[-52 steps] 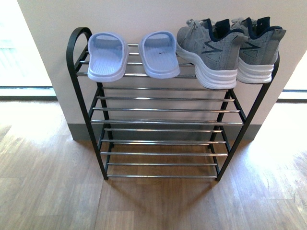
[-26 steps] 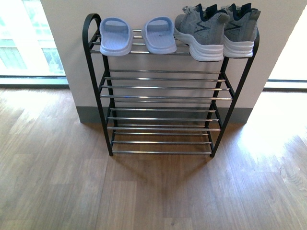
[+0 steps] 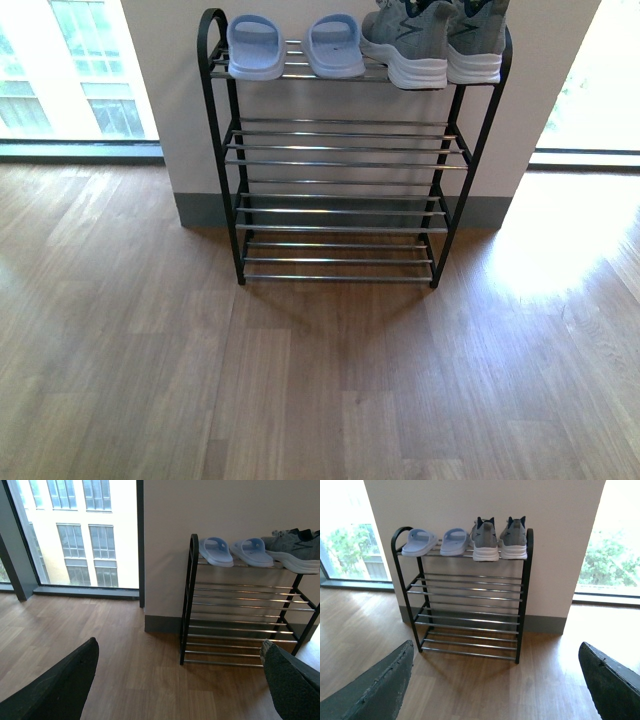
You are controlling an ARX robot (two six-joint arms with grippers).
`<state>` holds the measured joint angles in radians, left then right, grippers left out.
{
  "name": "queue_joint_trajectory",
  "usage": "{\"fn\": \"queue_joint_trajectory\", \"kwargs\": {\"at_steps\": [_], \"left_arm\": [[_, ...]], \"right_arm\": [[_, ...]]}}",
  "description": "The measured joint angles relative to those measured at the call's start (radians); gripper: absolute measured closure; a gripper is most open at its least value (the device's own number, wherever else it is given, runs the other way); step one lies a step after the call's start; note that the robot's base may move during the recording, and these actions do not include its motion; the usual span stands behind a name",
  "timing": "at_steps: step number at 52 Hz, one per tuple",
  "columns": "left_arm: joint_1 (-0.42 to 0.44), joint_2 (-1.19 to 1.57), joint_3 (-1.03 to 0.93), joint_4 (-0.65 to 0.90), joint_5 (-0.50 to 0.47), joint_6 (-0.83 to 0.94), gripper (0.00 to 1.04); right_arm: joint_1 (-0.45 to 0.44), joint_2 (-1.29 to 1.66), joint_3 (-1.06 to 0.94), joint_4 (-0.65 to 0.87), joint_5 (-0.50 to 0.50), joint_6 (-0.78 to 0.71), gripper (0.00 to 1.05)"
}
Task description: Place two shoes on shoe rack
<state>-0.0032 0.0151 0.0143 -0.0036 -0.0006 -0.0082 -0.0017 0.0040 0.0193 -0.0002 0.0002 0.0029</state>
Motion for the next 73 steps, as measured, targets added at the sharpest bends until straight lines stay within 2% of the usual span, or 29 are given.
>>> {"fn": "queue_joint_trajectory", "kwargs": {"at_steps": [73], "left_arm": [[0.0,0.0,0.0,0.0,0.0,0.0,0.09]], "right_arm": [[0.0,0.0,0.0,0.0,0.0,0.0,0.09]]}}
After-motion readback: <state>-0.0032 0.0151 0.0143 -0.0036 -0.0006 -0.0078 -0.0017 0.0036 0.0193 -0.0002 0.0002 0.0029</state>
